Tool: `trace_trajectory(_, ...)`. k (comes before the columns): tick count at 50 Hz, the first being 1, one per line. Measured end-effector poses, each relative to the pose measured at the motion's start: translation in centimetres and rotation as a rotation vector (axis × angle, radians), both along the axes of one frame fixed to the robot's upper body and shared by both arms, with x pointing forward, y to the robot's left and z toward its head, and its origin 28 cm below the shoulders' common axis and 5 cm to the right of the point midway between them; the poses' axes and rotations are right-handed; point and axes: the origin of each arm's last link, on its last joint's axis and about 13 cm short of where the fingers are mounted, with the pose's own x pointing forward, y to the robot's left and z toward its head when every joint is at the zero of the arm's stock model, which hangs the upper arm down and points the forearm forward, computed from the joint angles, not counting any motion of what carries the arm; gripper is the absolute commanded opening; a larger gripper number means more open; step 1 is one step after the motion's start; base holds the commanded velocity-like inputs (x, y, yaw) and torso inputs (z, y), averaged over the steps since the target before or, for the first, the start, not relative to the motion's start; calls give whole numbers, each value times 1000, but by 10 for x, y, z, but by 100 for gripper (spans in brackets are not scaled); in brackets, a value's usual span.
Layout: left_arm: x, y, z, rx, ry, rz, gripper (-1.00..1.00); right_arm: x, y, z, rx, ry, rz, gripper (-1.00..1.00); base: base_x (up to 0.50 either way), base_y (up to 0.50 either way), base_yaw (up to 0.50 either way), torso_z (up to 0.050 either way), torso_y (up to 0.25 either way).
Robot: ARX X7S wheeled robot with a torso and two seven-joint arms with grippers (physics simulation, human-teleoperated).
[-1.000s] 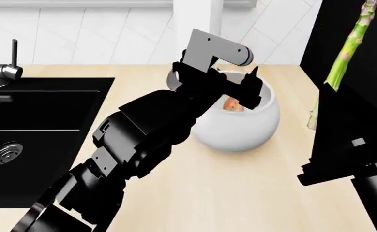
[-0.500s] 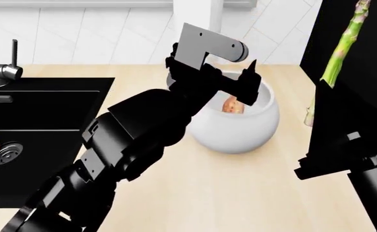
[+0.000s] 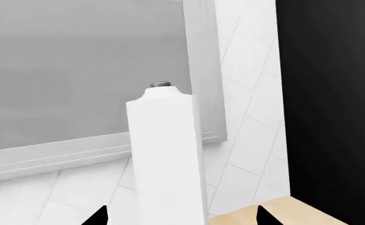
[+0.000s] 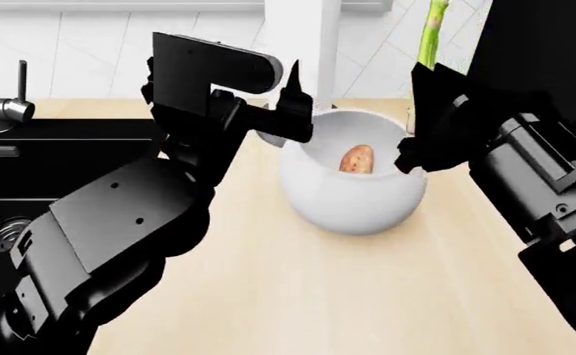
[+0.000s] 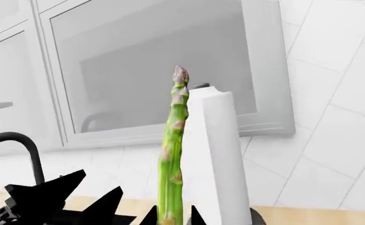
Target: Pick the sweet potatos and asparaguss from the sink and place them in one bowl. Place the orange in the other bowl. Then turn off the sink faucet.
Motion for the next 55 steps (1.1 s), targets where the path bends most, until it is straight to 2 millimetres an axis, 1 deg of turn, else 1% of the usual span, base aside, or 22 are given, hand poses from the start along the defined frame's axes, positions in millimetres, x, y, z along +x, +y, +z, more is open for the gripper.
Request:
trace_trajectory(11,-13,27,-3,-52,-39,108,100,27,15,19,1,44,114,-100,0,0,0,0,0)
trace_trajectory(16,-17,35,-4,-71,-52,135,100,36,23,22,-8,69,153,-100,0,0,0,0,0)
trace_trajectory(21,-19,40,-5,-84,-59,149,100,41,30,24,-20,97,184,-100,0,0,0,0,0)
trace_trajectory(27,-21,43,-6,-93,-63,156,100,43,36,25,-39,135,201,-100,0,0,0,0,0)
trace_trajectory(33,-23,44,-6,-98,-65,157,100,42,37,24,-54,168,196,-100,0,0,0,0,0)
trace_trajectory(42,-24,44,-7,-101,-66,157,100,39,35,23,-70,193,176,-100,0,0,0,0,0)
trace_trajectory(55,-24,43,-7,-103,-66,158,100,29,29,19,-78,213,140,-100,0,0,0,0,0)
